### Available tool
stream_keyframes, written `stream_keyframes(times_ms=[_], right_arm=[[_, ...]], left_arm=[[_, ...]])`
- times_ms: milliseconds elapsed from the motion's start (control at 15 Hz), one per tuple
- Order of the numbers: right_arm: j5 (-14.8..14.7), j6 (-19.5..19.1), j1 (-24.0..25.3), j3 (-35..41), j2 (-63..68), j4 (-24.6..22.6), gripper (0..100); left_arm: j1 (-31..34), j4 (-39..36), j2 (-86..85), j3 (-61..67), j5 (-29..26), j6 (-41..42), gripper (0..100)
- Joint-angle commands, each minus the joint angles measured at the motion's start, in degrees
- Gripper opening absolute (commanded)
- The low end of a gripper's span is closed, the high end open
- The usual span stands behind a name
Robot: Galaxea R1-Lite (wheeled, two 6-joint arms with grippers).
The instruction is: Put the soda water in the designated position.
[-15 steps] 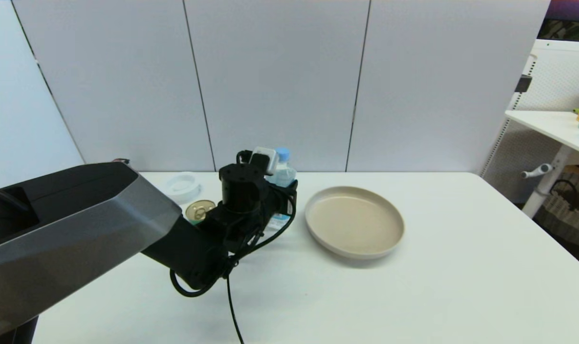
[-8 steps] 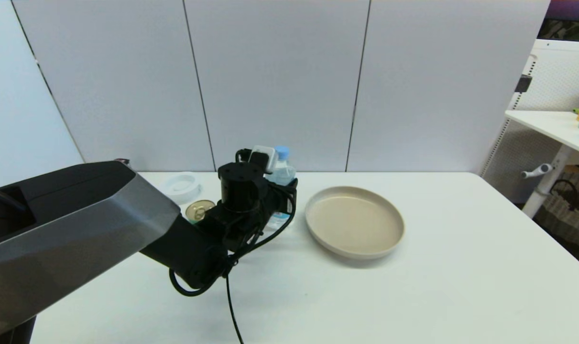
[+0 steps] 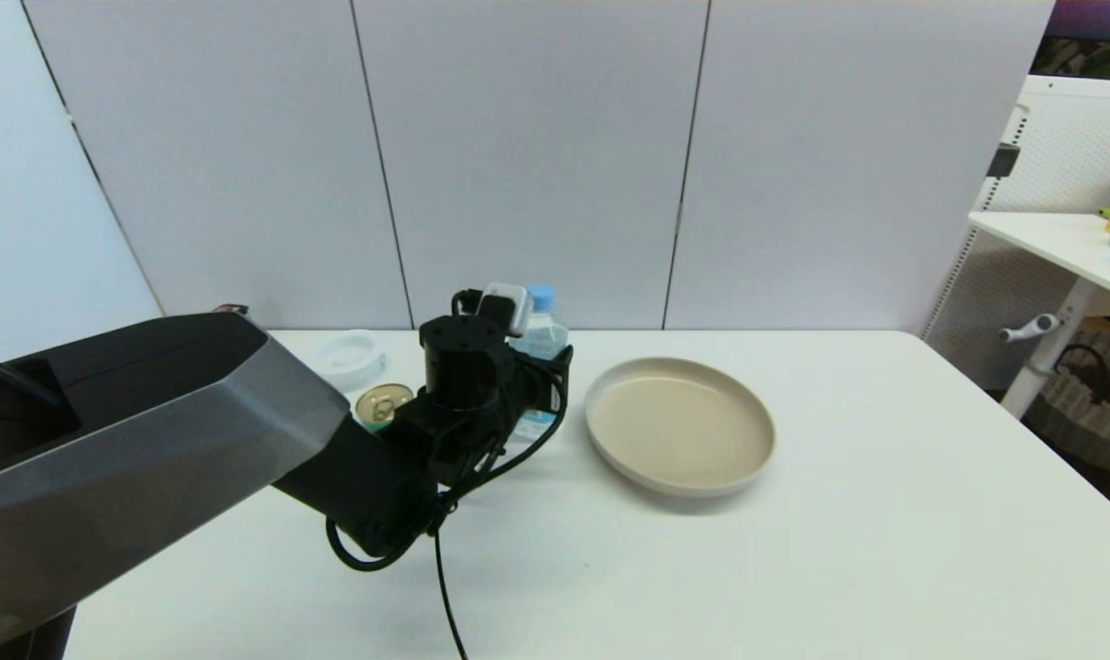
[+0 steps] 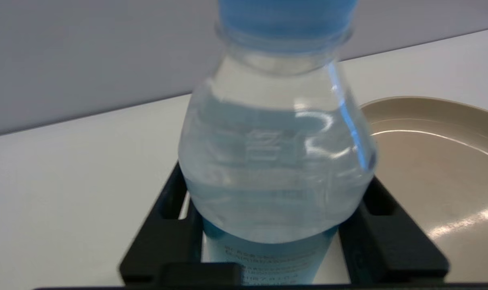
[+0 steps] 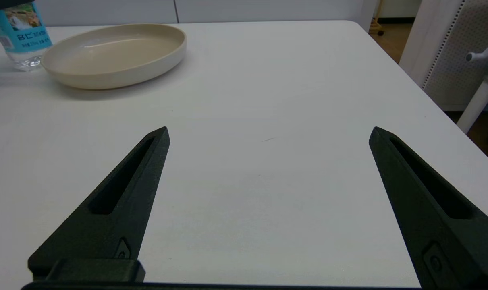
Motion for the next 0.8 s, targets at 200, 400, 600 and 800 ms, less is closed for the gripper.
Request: stream_keyframes(times_ms=[200, 400, 600, 800], right_arm=[[0.0, 0.0, 0.0, 0.1, 0.1, 0.0, 100], [0.0, 0.0, 0.0, 0.1, 0.1, 0.0, 100], [0.0, 0.0, 0.0, 0.1, 0.1, 0.0, 100], [0.0, 0.0, 0.0, 0.1, 0.1, 0.0, 100]], left_arm=[[-0.1, -0.3, 0.4, 0.0, 0.1, 0.1, 100], [-0.1, -0.4, -0.9, -0.4, -0.2, 0.5, 100], [-0.9, 3.0, -10.3, -1.0, -0.5, 0.8, 100], [-0.8, 11.6, -23.5, -1.1, -0.3, 0.4, 100]])
